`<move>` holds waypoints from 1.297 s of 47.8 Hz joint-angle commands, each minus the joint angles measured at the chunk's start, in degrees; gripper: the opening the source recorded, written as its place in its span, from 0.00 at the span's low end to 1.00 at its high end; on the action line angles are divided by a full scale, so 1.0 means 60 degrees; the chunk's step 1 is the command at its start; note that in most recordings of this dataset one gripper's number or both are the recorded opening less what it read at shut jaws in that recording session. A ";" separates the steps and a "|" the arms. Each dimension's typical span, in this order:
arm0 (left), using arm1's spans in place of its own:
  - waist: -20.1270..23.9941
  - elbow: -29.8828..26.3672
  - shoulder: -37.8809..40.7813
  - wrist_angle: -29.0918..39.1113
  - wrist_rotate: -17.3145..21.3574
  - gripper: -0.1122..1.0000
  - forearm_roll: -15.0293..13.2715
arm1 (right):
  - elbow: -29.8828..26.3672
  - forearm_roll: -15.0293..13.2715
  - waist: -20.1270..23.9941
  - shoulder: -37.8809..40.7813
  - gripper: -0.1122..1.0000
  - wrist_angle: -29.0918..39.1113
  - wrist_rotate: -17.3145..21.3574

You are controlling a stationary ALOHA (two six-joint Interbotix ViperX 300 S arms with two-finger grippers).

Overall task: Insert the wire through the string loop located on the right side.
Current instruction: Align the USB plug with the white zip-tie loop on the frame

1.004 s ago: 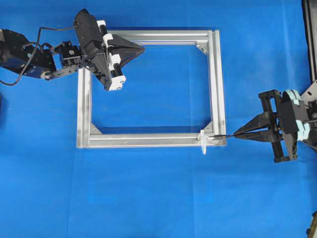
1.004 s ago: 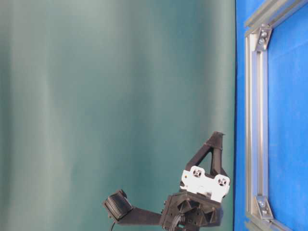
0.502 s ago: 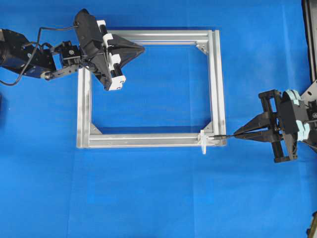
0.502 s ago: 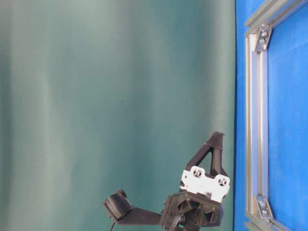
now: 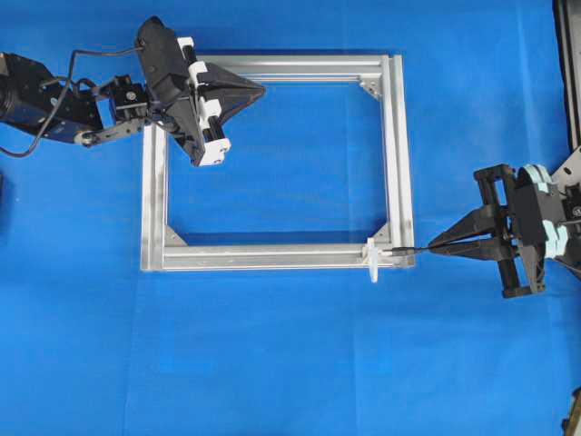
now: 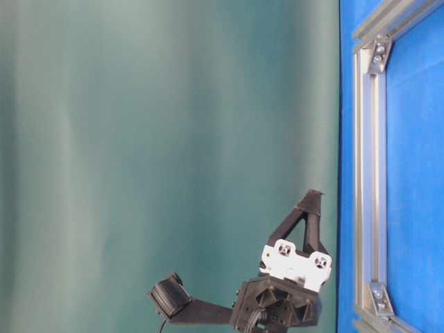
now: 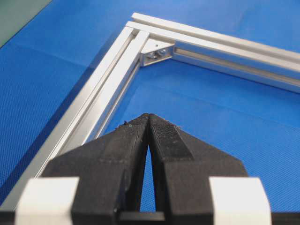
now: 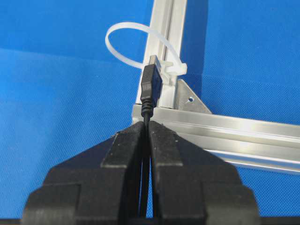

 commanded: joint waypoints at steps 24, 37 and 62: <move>-0.0015 -0.0103 -0.0322 -0.0044 0.0015 0.10 0.0015 | -0.0073 -0.0015 -0.0015 -0.0015 0.07 -0.0088 -0.0015; -0.0015 -0.0103 -0.0337 -0.0059 0.0029 0.10 0.0015 | -0.0073 -0.0015 -0.0015 -0.0015 0.07 -0.0088 -0.0015; -0.0015 -0.0088 -0.0337 -0.0044 0.0029 0.10 0.0029 | -0.0117 -0.0015 -0.0015 0.0073 0.07 -0.0381 -0.0015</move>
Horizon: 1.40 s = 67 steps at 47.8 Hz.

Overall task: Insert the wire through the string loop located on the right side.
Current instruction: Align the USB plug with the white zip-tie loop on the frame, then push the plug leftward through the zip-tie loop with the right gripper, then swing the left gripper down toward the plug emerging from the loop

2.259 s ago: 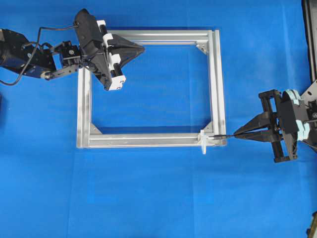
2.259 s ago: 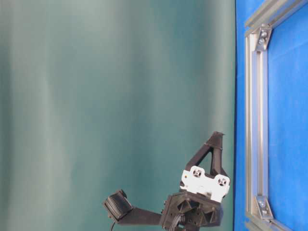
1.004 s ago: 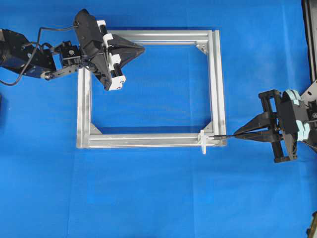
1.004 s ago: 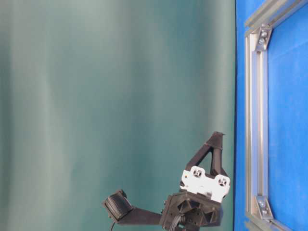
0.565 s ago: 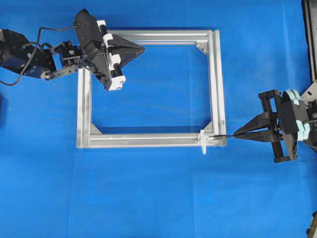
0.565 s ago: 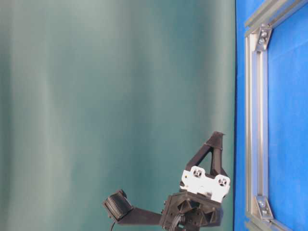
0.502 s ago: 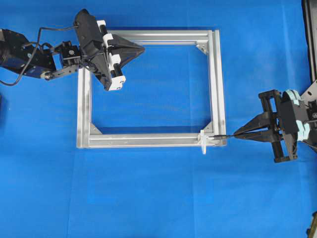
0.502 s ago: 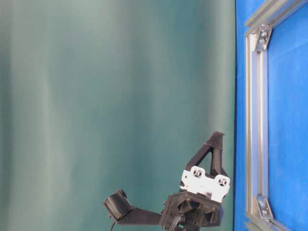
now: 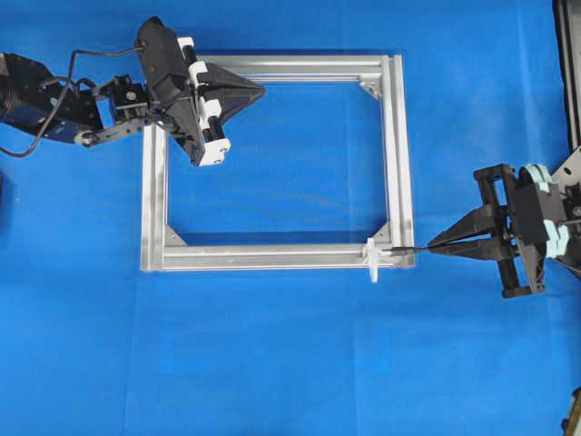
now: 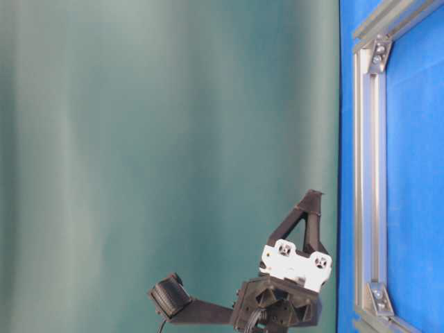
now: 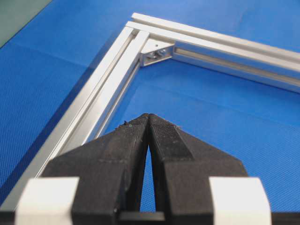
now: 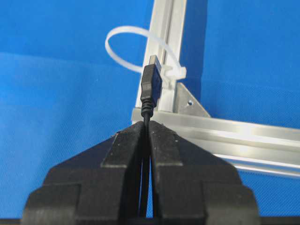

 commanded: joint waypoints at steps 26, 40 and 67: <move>-0.0015 -0.0088 -0.0337 -0.0059 0.0029 0.10 0.0029 | -0.1069 -0.0103 0.0117 0.2271 0.07 -0.1436 -0.0015; -0.0015 -0.0073 -0.0337 -0.0044 0.0044 0.10 0.0029 | -0.2051 -0.0103 0.0103 0.3384 0.07 -0.1626 -0.0029; -0.0234 -0.0044 -0.0337 -0.0044 0.0000 0.10 0.0029 | -0.2227 -0.0073 0.0044 0.3530 0.07 -0.1699 -0.0029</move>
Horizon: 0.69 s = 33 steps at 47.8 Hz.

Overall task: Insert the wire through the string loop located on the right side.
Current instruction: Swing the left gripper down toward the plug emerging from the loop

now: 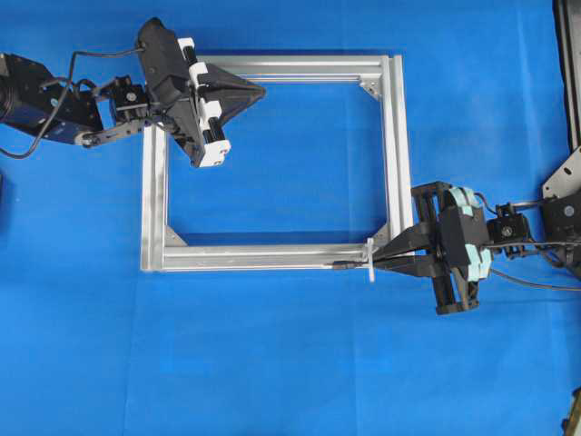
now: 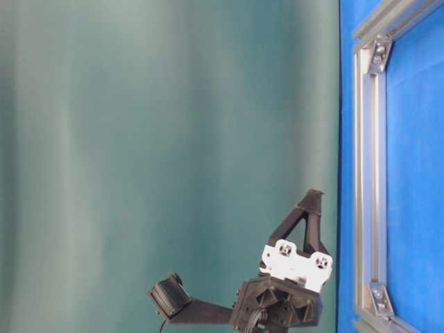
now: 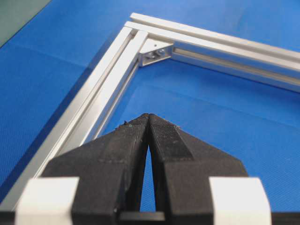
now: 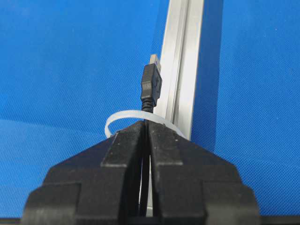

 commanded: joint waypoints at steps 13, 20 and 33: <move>-0.1318 0.0073 -0.0337 0.0015 -0.0176 0.10 0.0029 | -0.0146 0.0015 -0.0029 -0.0073 0.07 -0.0117 -0.0015; -0.2329 0.0044 -0.0337 0.0015 -0.0205 0.10 0.0029 | -0.0146 0.0015 -0.0029 -0.0088 0.07 -0.0117 -0.0015; -0.3999 0.0044 -0.0337 -0.0029 -0.0205 0.10 0.0029 | -0.0132 0.0015 -0.0029 -0.0088 0.07 -0.0117 -0.0015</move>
